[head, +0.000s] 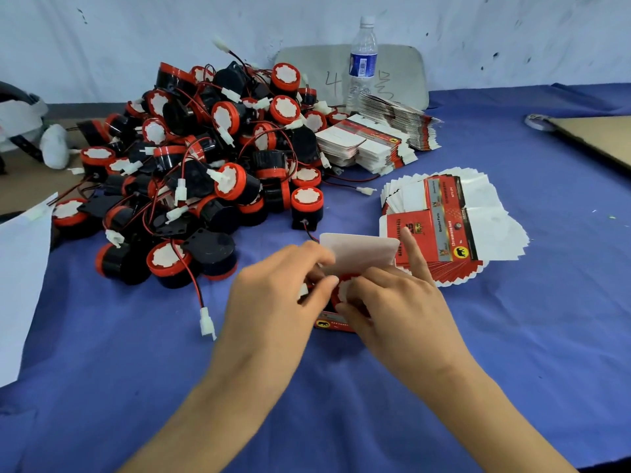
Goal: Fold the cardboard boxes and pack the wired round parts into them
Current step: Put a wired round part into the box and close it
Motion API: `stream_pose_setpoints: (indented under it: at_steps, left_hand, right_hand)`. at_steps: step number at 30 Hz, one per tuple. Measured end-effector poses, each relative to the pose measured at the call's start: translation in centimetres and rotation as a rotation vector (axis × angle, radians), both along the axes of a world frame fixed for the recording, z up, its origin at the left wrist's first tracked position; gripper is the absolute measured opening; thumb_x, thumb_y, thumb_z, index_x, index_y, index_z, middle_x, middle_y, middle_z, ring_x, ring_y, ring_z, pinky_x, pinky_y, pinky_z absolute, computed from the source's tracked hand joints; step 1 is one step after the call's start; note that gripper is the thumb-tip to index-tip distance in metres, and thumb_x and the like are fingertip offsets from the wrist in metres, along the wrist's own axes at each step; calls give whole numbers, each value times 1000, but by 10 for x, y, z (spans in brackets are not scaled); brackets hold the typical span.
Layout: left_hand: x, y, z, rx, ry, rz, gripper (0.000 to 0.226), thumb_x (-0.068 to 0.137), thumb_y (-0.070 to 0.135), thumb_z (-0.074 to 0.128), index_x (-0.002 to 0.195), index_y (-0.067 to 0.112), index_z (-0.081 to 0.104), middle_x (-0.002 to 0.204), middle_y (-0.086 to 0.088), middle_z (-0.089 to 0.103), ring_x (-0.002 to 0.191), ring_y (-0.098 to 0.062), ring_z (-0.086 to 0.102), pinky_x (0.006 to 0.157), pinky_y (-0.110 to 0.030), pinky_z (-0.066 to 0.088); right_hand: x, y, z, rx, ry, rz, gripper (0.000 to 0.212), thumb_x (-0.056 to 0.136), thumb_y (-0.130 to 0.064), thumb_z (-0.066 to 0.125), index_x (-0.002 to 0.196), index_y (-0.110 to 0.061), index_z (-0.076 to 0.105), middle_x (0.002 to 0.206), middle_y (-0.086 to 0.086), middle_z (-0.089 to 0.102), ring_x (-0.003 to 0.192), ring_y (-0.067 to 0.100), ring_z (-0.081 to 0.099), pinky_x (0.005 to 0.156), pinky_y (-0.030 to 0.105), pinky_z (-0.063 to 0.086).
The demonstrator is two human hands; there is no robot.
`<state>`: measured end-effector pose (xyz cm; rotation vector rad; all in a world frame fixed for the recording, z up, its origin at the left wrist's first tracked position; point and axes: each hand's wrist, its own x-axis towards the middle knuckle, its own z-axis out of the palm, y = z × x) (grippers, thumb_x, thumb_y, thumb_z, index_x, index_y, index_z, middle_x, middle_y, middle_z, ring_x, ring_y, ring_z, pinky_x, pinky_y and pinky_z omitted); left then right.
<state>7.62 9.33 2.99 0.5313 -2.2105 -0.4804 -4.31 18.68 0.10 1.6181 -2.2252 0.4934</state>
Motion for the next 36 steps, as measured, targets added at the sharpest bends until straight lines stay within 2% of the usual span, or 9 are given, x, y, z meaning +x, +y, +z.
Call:
stream_pose_setpoints:
  at_steps: [5, 8, 14, 18, 22, 26, 31, 33, 36]
  left_hand:
    - [-10, 2, -35, 55, 96, 7, 13, 80, 12, 70, 92, 8, 71, 79, 1, 70, 68, -11, 63, 63, -25, 48]
    - [-10, -2, -47, -90, 9, 75, 10, 82, 19, 69, 90, 13, 73, 74, 6, 68, 64, -15, 58, 52, -33, 49]
    - [-3, -8, -49, -166, -153, 152, 24, 86, 32, 54, 89, 21, 74, 66, 10, 66, 53, -15, 58, 37, -31, 44]
    - [1, -7, -43, -73, -226, 17, 21, 85, 23, 58, 97, 16, 73, 69, 6, 69, 59, -19, 61, 46, -40, 50]
    - [14, -9, -32, -47, -125, -71, 10, 81, 13, 68, 90, 12, 70, 81, 6, 66, 73, -6, 55, 67, -15, 45]
    - [20, -10, -26, -144, -84, -101, 11, 83, 8, 68, 93, 9, 73, 89, 2, 66, 80, -3, 57, 77, -9, 46]
    - [5, -13, -21, -315, -161, -99, 20, 77, 14, 75, 97, 12, 76, 72, 3, 64, 68, -11, 54, 53, -27, 51]
    - [-2, -18, -16, -365, -176, -21, 19, 68, 12, 85, 84, 11, 73, 58, 2, 54, 65, -12, 40, 50, -27, 45]
    - [-8, -27, -17, -429, -248, -33, 9, 73, 14, 79, 75, 10, 71, 63, 2, 64, 67, -23, 54, 55, -40, 48]
  right_hand:
    - [0, -3, -2, -53, -87, -7, 6, 82, -10, 68, 77, -10, 65, 61, 1, 59, 61, 26, 60, 115, 46, 24]
    - [-1, -5, -2, -65, -93, -6, 14, 85, -13, 61, 93, -13, 71, 69, 0, 64, 71, 25, 64, 114, 50, 28]
    - [3, -4, 0, -23, 17, 6, 20, 85, -21, 58, 88, -21, 78, 70, -1, 61, 72, 23, 64, 107, 57, 37]
    - [8, -5, 7, 128, -5, -5, 38, 84, -32, 39, 82, -23, 75, 75, -2, 60, 75, 22, 63, 108, 57, 34]
    - [12, -6, 12, 332, -132, -1, 43, 86, -39, 31, 109, -27, 66, 120, -8, 54, 109, 22, 53, 112, 45, 24]
    - [9, -8, 15, 375, -134, 14, 67, 79, -42, 7, 119, -30, 59, 127, -16, 54, 123, 18, 43, 114, 39, 13]
    - [6, -5, 16, 333, -222, 52, 30, 83, -27, 55, 109, -19, 68, 108, -4, 66, 111, 29, 54, 111, 44, 29]
    - [4, -6, 18, 387, -227, 67, 35, 85, -31, 50, 116, -26, 65, 116, -10, 63, 116, 23, 49, 111, 39, 26]
    - [1, -6, 18, 397, -226, 100, 46, 84, -38, 37, 122, -31, 62, 120, -15, 60, 119, 16, 45, 110, 33, 23]
